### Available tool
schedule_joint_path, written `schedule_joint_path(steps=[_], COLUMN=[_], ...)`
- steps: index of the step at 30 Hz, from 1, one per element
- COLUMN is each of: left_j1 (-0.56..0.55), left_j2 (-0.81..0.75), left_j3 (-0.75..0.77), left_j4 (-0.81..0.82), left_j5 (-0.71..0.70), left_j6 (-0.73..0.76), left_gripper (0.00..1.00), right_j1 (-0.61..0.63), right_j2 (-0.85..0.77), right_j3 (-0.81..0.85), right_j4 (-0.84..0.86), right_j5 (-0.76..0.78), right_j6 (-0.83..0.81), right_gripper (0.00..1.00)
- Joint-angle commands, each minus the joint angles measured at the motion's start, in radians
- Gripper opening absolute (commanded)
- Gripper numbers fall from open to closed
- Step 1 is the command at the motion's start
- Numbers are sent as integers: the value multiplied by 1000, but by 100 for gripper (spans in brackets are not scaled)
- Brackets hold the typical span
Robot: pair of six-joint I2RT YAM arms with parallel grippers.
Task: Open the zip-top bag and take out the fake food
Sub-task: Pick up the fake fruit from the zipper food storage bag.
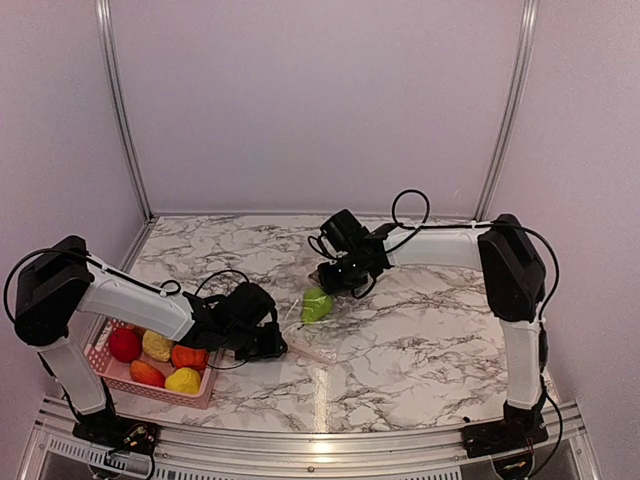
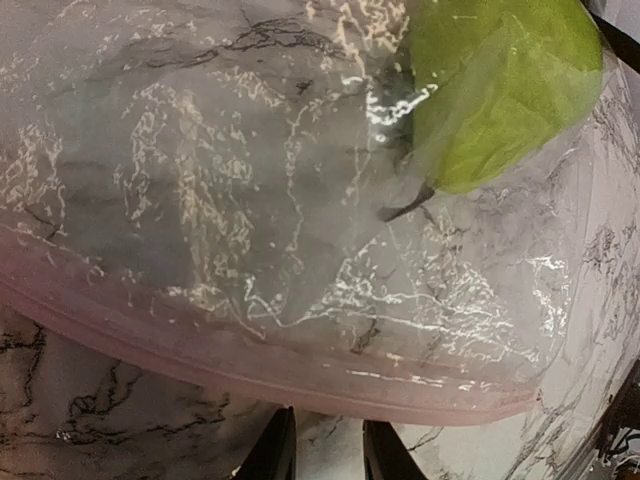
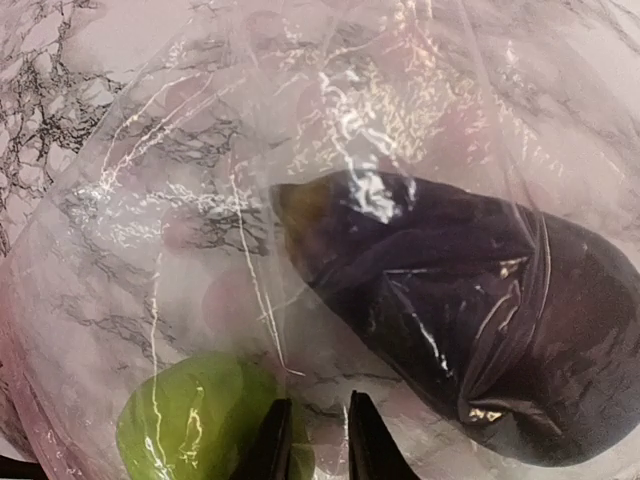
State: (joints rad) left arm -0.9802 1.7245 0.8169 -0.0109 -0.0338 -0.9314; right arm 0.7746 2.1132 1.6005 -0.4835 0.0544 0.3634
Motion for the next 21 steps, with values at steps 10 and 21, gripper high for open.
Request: schedule_joint_path(steps=[10, 21], left_j1=[-5, -5], left_j2=[27, 9], left_j3=[42, 11], left_j4=[38, 77], left_j5=[-27, -161], left_j6=[-3, 39], left_gripper=[29, 34], right_j1=[34, 37], right_j2=[36, 22], right_j3=[-31, -28], right_j4=[14, 4], right_j5=[-26, -36], right_j6=[-1, -29], right_gripper=[38, 53])
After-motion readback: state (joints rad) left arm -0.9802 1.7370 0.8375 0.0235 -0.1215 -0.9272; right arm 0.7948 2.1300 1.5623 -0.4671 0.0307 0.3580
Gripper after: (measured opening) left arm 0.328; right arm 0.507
